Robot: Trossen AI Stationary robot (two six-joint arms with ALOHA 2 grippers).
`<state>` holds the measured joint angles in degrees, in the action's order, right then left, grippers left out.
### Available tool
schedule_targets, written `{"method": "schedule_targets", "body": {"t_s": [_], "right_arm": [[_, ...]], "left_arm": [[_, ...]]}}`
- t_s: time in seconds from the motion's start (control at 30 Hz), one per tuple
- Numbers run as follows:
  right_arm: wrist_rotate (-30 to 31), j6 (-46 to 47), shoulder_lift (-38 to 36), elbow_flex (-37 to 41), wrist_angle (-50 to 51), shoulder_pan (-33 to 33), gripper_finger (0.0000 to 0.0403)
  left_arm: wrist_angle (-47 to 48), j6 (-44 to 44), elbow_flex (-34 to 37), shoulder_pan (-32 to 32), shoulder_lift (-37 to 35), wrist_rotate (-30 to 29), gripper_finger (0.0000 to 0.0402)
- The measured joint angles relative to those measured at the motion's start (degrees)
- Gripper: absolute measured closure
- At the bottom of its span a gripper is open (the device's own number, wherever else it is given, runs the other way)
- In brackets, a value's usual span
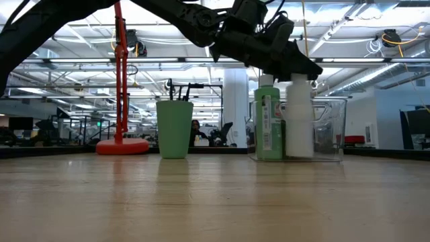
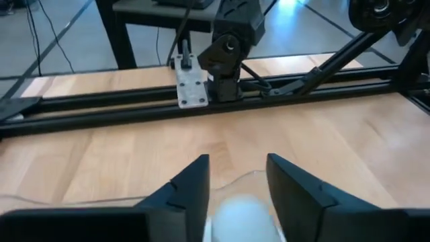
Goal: Pick & Place Paint Supplies
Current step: Return to Home Position
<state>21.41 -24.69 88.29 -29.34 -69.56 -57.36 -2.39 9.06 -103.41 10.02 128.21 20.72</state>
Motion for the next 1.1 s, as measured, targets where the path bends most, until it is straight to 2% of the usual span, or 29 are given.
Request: {"method": "schedule_targets", "body": {"t_s": [0.17, 0.33, 0.43, 0.5, 0.63, 0.73, 0.83, 0.9, 0.97, 1.03, 1.1], "right_arm": [[0.00, 0.00, 0.00, 0.00, 0.00, 0.00, 0.0369], [0.00, 0.00, 0.00, 0.00, 0.00, 0.00, 0.0369], [0.00, 0.00, 0.00, 0.00, 0.00, 0.00, 0.0369], [0.00, 0.00, 0.00, 0.00, 0.02, 0.00, 0.0369], [0.02, -0.01, 0.00, 0.00, 0.66, 0.00, 0.0369], [0.05, -0.01, 0.00, 0.02, 0.96, 0.00, 0.0369], [2.42, 0.03, 0.00, 0.02, 1.52, -0.02, 0.0369], [6.04, 1.00, 0.00, 0.02, 2.32, 0.00, 0.0369], [10.48, 3.09, 0.00, 0.02, 3.60, 0.29, 0.0369], [14.01, 6.60, 0.00, 0.02, 5.99, 1.27, 0.0369], [16.48, 11.16, 0.00, 0.03, 9.22, 3.02, 0.0369]], "left_arm": [[1.12, -2.54, -0.07, 0.13, -0.05, -0.15, 0.0224], [-1.03, -4.32, 0.04, 0.17, 0.00, 2.23, 0.0224], [-3.44, -5.14, 0.07, 0.13, 0.14, 7.19, 0.0222], [-3.70, -5.18, -0.04, 0.17, -0.73, 12.80, 0.0220], [-2.88, -6.73, -0.34, -0.42, -5.88, 22.45, 0.0214], [2.16, -10.73, -0.43, -1.08, -11.22, 27.58, 0.0211], [14.23, -9.57, -0.42, -2.16, -17.32, 29.61, 0.0219], [26.40, -1.73, -0.40, -4.05, -22.29, 25.78, 0.0238], [37.63, 6.67, -0.34, -7.38, -27.77, 15.56, 0.0271], [45.02, 8.00, 1.05, -11.93, -32.55, 3.79, 0.0312], [48.07, 4.77, 4.40, -16.63, -36.77, -6.18, 0.0356]]}}
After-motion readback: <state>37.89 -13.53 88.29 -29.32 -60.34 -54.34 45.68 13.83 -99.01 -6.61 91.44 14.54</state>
